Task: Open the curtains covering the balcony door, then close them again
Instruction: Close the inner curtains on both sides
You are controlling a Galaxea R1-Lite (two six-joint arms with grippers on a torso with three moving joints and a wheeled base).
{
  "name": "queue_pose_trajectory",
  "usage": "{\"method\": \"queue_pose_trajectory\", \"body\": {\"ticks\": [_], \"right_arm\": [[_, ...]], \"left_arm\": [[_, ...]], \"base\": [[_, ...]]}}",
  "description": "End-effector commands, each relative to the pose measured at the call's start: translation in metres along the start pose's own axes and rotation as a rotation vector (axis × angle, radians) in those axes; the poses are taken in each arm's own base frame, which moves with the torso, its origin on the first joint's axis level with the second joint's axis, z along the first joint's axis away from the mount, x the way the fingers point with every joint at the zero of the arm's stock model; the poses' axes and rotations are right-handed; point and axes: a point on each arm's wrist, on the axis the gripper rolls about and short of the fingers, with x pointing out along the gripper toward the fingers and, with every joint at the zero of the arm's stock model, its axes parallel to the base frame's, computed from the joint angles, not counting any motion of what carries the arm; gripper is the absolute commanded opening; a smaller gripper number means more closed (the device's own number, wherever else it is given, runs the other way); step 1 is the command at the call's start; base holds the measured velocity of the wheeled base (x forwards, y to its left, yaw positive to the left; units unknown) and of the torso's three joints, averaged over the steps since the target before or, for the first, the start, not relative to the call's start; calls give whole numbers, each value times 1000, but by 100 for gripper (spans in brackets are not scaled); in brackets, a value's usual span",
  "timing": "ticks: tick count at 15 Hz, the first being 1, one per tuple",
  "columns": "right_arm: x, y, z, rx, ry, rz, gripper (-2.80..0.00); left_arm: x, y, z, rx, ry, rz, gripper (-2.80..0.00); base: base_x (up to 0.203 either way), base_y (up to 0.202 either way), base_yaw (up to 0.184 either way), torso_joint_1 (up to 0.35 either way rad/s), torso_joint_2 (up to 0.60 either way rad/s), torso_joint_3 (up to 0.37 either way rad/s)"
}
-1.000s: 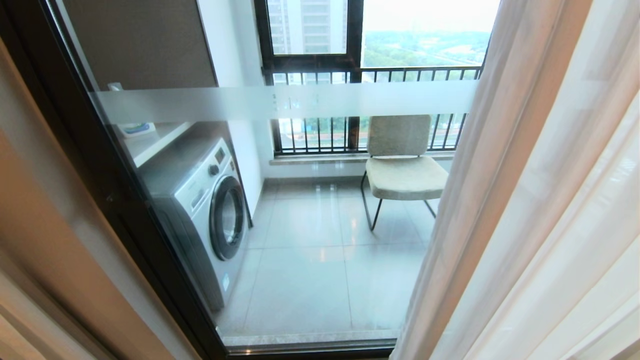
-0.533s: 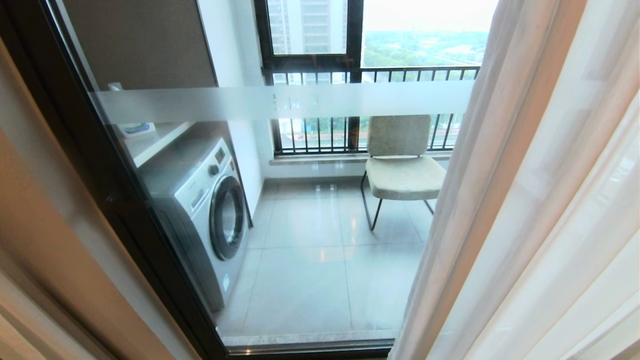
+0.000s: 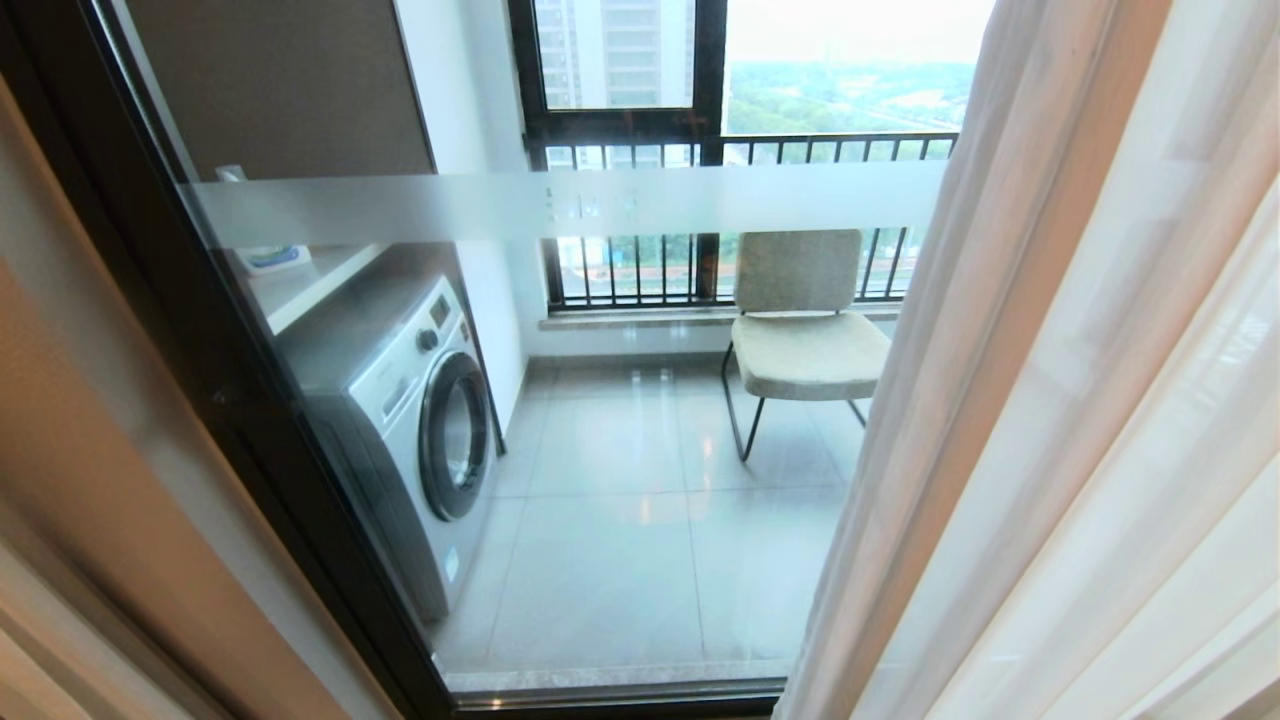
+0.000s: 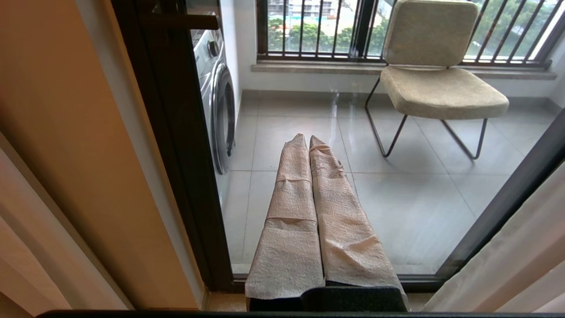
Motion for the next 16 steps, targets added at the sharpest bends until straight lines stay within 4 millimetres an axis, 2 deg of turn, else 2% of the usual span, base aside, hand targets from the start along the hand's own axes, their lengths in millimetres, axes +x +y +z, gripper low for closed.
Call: {"method": "queue_pose_trajectory", "body": {"ticks": [1, 11, 16], "right_arm": [[0, 0, 0, 0, 0, 0, -280], [0, 0, 0, 0, 0, 0, -280], [0, 0, 0, 0, 0, 0, -280]], "left_arm": [[0, 0, 0, -1, -1, 1, -280], [0, 0, 0, -1, -1, 1, -280], [0, 0, 0, -1, -1, 1, -280]], "base": [[0, 0, 0, 0, 0, 0], [0, 0, 0, 0, 0, 0], [1, 161, -1, 5, 1, 1]]}}
